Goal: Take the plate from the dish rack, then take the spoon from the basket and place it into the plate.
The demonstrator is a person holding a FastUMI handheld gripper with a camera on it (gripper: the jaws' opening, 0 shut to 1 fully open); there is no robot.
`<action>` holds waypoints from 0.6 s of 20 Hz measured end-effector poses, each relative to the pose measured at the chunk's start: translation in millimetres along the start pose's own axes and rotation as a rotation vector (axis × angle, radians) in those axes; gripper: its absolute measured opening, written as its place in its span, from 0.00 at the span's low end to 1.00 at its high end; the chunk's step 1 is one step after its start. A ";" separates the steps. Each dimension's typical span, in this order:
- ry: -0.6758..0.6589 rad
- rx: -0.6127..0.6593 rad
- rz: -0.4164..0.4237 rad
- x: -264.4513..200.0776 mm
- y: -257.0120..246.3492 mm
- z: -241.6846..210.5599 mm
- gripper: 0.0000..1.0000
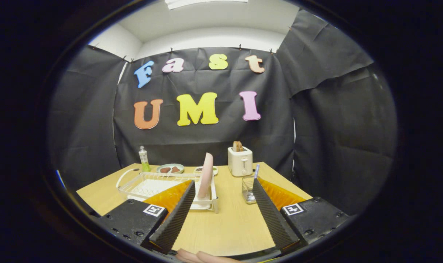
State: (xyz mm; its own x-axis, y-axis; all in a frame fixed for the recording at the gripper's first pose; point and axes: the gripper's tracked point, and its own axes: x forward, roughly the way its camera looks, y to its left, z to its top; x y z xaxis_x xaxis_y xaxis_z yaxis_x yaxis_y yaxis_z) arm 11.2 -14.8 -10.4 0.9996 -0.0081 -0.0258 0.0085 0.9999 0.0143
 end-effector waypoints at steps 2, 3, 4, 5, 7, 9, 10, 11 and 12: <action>0.006 -0.002 0.002 1.9 0.2 -2.0 1.00; 0.009 -0.001 0.002 3.1 0.3 -3.9 1.00; 0.010 -0.002 0.002 3.9 0.7 -4.3 1.00; 0.014 -0.001 0.002 5.9 1.3 -5.4 1.00; 0.026 0.000 0.011 11.3 5.2 -4.5 1.00; 0.049 0.003 0.023 21.4 9.1 1.2 1.00; 0.062 0.005 0.035 27.3 12.4 6.7 1.00; 0.078 0.004 0.042 34.7 15.4 11.1 1.00; 0.089 -0.005 0.046 42.2 17.4 17.6 1.00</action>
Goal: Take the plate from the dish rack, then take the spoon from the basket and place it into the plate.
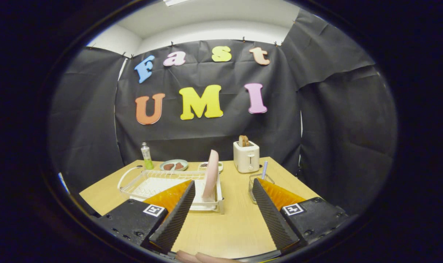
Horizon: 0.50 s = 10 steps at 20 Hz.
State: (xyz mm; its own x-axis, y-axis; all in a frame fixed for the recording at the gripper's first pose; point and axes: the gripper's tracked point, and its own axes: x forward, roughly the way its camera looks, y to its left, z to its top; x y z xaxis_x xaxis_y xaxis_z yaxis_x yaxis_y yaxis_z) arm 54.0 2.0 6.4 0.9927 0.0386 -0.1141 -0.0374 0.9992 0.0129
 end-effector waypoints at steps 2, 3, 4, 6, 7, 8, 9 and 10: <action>0.028 -0.025 -0.005 19.1 1.9 15.1 1.00; 0.058 -0.039 -0.005 31.3 4.0 18.8 1.00; 0.094 -0.052 0.004 42.8 8.5 22.1 1.00; 0.172 -0.081 0.020 67.1 15.4 27.4 1.00; 0.212 -0.089 0.021 80.7 14.8 28.7 1.00; 0.261 -0.086 0.018 94.1 15.9 28.7 1.00; 0.316 -0.091 0.034 104.8 21.9 26.3 1.00; 0.345 -0.087 0.043 117.8 27.6 30.2 1.00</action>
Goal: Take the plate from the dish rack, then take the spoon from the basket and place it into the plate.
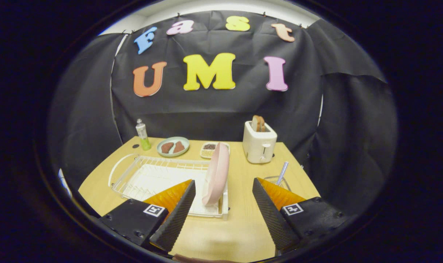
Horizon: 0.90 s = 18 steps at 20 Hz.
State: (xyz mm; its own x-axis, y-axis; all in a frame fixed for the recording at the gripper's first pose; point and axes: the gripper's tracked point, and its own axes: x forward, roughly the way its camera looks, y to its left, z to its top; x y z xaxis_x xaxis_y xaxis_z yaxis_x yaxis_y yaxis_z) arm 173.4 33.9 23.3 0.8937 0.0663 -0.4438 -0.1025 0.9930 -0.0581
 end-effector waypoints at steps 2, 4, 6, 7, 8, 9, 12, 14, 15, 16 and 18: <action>0.065 -0.021 0.011 25.0 6.3 13.7 0.97; 0.162 -0.054 -0.014 55.8 8.6 22.8 0.89; 0.246 -0.088 -0.055 80.8 4.8 34.8 0.84; 0.277 -0.104 -0.078 92.8 3.1 41.9 0.82; 0.316 -0.107 -0.102 101.4 1.1 47.4 0.80; 0.357 -0.104 -0.118 106.4 0.5 49.6 0.74; 0.447 -0.120 -0.186 118.6 -9.2 60.6 0.67; 0.530 -0.140 -0.226 117.7 -14.2 54.9 0.57; 0.560 -0.148 -0.259 119.1 -19.1 55.1 0.53; 0.579 -0.147 -0.281 120.3 -23.5 53.9 0.50; 0.605 -0.100 -0.302 119.1 -21.0 53.6 0.36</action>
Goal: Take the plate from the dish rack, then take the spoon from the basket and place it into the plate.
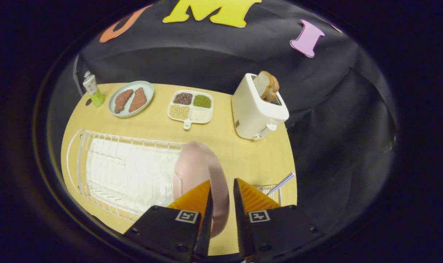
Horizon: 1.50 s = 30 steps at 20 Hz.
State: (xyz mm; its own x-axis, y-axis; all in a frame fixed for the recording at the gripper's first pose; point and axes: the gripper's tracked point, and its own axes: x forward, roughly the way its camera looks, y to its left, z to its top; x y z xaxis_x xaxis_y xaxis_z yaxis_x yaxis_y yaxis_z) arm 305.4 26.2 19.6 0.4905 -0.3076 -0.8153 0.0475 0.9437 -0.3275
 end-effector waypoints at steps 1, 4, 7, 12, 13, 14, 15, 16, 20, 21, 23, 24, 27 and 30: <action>0.005 0.000 -0.010 2.9 -0.3 -2.0 0.24; -0.014 0.003 -0.091 -3.9 -3.2 -2.3 0.17; -0.070 -0.013 -0.191 -15.7 1.2 -3.1 0.15; -0.188 -0.064 -0.354 -41.6 10.9 1.6 0.14; -0.208 -0.066 -0.362 -47.4 13.2 1.7 0.14; -0.221 -0.059 -0.357 -51.0 17.1 0.8 0.14; -0.231 -0.056 -0.346 -56.0 21.7 -2.3 0.14; -0.244 -0.058 -0.334 -62.6 24.9 -4.8 0.14; -0.351 -0.044 -0.246 -96.5 32.0 -22.1 0.14; -0.374 -0.031 -0.195 -104.8 36.7 -31.6 0.14; -0.412 0.000 -0.071 -117.4 47.9 -55.3 0.14; -0.424 0.016 -0.015 -121.4 52.7 -68.8 0.14; -0.442 0.037 0.154 -123.4 70.0 -122.3 0.14; -0.434 0.059 0.286 -112.0 82.5 -170.3 0.14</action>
State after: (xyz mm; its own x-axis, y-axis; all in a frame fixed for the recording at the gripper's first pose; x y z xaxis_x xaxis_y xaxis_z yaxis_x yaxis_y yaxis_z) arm 106.1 117.7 2.6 0.8062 0.0303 -0.5909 -0.0982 0.9917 -0.0831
